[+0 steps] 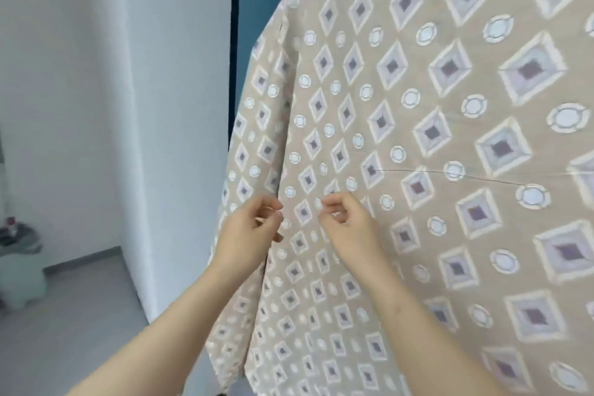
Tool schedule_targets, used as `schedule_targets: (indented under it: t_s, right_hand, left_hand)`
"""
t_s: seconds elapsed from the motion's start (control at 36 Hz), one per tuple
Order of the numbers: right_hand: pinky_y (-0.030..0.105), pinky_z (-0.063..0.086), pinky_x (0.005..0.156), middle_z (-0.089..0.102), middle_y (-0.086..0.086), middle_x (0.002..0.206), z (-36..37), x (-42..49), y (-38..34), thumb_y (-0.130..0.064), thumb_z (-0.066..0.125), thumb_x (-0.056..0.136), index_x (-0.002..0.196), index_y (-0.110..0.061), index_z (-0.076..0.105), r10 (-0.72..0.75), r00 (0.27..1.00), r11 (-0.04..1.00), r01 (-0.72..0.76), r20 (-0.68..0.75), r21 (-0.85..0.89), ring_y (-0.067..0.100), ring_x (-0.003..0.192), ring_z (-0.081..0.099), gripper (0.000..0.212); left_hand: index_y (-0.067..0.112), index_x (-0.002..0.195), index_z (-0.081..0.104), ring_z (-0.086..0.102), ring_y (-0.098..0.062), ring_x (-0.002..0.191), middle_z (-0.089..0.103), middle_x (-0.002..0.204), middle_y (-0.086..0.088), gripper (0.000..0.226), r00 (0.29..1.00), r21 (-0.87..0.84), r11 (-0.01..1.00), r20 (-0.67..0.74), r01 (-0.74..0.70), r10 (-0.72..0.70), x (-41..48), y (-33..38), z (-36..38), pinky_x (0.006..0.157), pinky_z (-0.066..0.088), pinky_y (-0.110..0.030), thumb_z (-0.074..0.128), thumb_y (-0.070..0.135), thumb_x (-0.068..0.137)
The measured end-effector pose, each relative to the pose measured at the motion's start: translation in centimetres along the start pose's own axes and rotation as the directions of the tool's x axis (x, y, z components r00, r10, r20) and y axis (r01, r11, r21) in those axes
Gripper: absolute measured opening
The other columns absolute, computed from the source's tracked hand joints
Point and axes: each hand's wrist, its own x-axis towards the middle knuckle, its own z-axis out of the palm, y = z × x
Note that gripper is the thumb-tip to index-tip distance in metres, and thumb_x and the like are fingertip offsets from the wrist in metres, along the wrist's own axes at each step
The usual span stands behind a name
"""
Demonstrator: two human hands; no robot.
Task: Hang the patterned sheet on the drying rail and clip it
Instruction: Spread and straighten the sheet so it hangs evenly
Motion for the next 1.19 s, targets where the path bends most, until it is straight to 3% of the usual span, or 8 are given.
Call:
schedule_targets:
  t_s: [0.28,0.36,0.67,0.83,0.92,1.0,1.11,1.19]
  right_hand:
    - [0.007,0.038,0.065,0.054,-0.015,0.081,13.2,9.4,2.3,-0.009,0.057,0.087,0.083,-0.028,0.053,0.036,0.998,0.999,-0.035,-0.053,0.014,-0.002,0.071,0.050,0.019]
    - [0.003,0.038,0.057,0.054,-0.014,0.080,16.2,12.6,2.2,-0.006,0.055,0.087,0.084,-0.024,0.054,0.056,0.987,0.998,-0.053,-0.148,0.021,-0.008,0.067,0.052,0.018]
    - [0.011,0.039,0.075,0.056,0.001,0.096,18.4,22.1,-1.6,-0.005,0.055,0.085,0.091,-0.022,0.058,-0.103,0.845,0.989,0.029,-0.525,-0.148,0.003,0.079,0.051,0.018]
    - [0.019,0.036,0.088,0.043,-0.011,0.090,17.6,25.4,-3.3,-0.004,0.054,0.081,0.095,-0.026,0.054,-0.224,0.740,0.962,0.065,-0.634,-0.264,0.010,0.092,0.046,0.026]
    - [0.004,0.034,0.081,0.037,-0.019,0.091,17.2,26.1,-3.8,-0.005,0.054,0.083,0.096,-0.027,0.051,-0.248,0.718,0.959,0.086,-0.650,-0.271,0.000,0.087,0.047,0.026]
    - [-0.002,0.032,0.073,0.037,-0.018,0.091,17.1,26.7,-4.2,-0.004,0.054,0.083,0.094,-0.028,0.050,-0.267,0.705,0.954,0.097,-0.657,-0.283,-0.011,0.076,0.046,0.027]
    - [0.019,0.039,0.087,0.042,-0.019,0.093,17.1,28.2,-4.5,-0.007,0.054,0.083,0.092,-0.033,0.048,-0.293,0.674,0.937,0.061,-0.678,-0.345,0.009,0.094,0.048,0.028]
    - [0.031,0.042,0.095,0.045,-0.019,0.095,17.5,29.2,-4.3,-0.016,0.053,0.082,0.090,-0.037,0.047,-0.292,0.626,0.937,0.034,-0.723,-0.349,0.012,0.100,0.050,0.023]
  left_hand:
    - [0.026,0.082,0.056,0.061,-0.003,0.051,0.062,0.078,0.003,0.018,0.999,-0.014,0.999,0.016,0.047,-0.047,12.4,-9.6,-8.4,0.063,0.048,-0.033,0.052,0.010,0.089]
    - [0.026,0.082,0.057,0.061,-0.004,0.052,0.061,0.076,0.005,0.018,0.996,-0.001,0.999,0.077,0.039,-0.039,17.1,-11.6,-10.1,0.067,0.049,-0.033,0.051,0.010,0.089]
    - [0.028,0.078,0.057,0.061,-0.014,0.065,0.062,0.062,0.019,0.025,0.972,-0.211,0.974,0.197,-0.087,0.129,30.7,-11.0,-9.8,0.070,0.050,-0.034,0.049,0.007,0.088]
    - [0.031,0.095,0.054,0.050,0.002,0.088,0.056,0.103,0.017,0.011,0.975,-0.283,0.947,0.113,-0.151,0.189,34.6,-9.4,-6.9,0.076,0.037,-0.019,0.051,0.021,0.090]
    - [0.028,0.112,0.049,0.046,-0.007,0.104,0.049,0.116,0.012,0.019,0.978,-0.370,0.926,0.156,-0.072,0.139,36.4,-9.0,-5.7,0.090,0.035,-0.025,0.048,0.031,0.093]
    - [0.021,0.108,0.048,0.050,-0.002,0.088,0.053,0.100,0.013,0.024,0.952,-0.459,0.886,0.295,0.069,0.079,38.4,-8.3,-4.7,0.077,0.036,-0.023,0.041,0.040,0.096]
    - [0.022,0.091,0.052,0.056,-0.012,0.085,0.060,0.096,0.004,0.024,0.903,-0.452,0.889,0.407,0.067,0.139,41.6,-7.9,-2.6,0.084,0.045,-0.033,0.040,0.042,0.095]
    - [0.024,0.097,0.050,0.059,-0.013,0.089,0.060,0.102,0.003,0.012,0.796,-0.529,0.839,0.559,0.127,0.232,43.2,-7.7,-1.2,0.087,0.050,-0.036,0.050,0.036,0.093]
